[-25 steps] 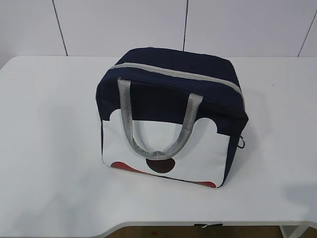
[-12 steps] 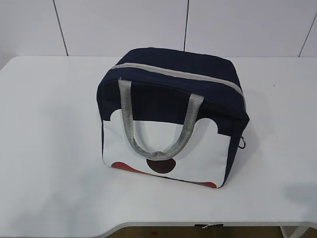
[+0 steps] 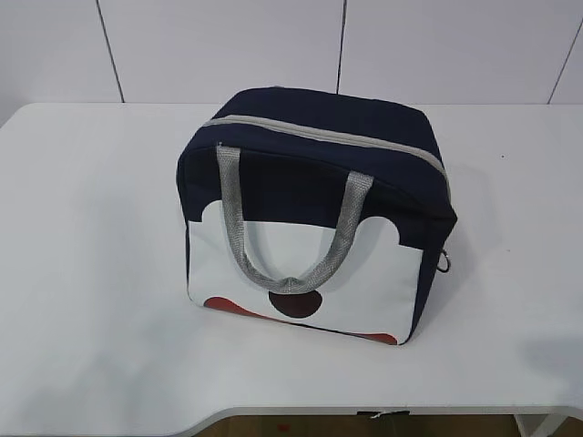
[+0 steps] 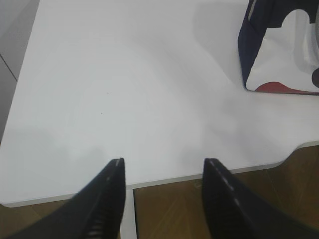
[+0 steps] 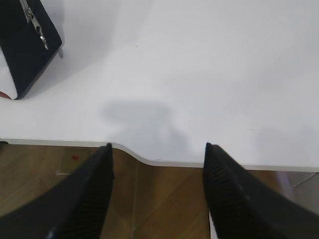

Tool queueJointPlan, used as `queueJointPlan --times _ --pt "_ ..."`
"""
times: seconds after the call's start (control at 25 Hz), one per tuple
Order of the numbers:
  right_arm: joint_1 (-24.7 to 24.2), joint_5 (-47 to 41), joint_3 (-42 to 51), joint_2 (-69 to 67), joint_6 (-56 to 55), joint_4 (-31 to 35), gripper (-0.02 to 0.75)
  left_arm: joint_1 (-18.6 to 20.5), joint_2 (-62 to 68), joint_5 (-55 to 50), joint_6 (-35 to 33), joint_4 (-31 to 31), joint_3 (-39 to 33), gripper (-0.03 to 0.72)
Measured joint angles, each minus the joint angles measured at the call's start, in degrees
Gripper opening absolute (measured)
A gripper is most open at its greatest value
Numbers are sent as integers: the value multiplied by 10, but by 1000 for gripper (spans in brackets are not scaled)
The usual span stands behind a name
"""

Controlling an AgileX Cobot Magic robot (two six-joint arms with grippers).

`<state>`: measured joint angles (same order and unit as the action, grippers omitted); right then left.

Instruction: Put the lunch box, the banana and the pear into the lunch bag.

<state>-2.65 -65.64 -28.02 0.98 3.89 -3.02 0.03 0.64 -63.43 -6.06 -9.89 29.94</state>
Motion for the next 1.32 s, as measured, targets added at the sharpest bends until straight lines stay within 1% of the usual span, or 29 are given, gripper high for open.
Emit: queueJointPlan --times 0.6,1.0,1.32 --pt "0 0 0 0 0 0 462 0 0 0 0 0 0 316" --pt "0 0 0 0 0 0 462 0 0 0 0 0 0 304" --pt "0 0 0 0 0 0 461 0 0 0 0 0 0 272"
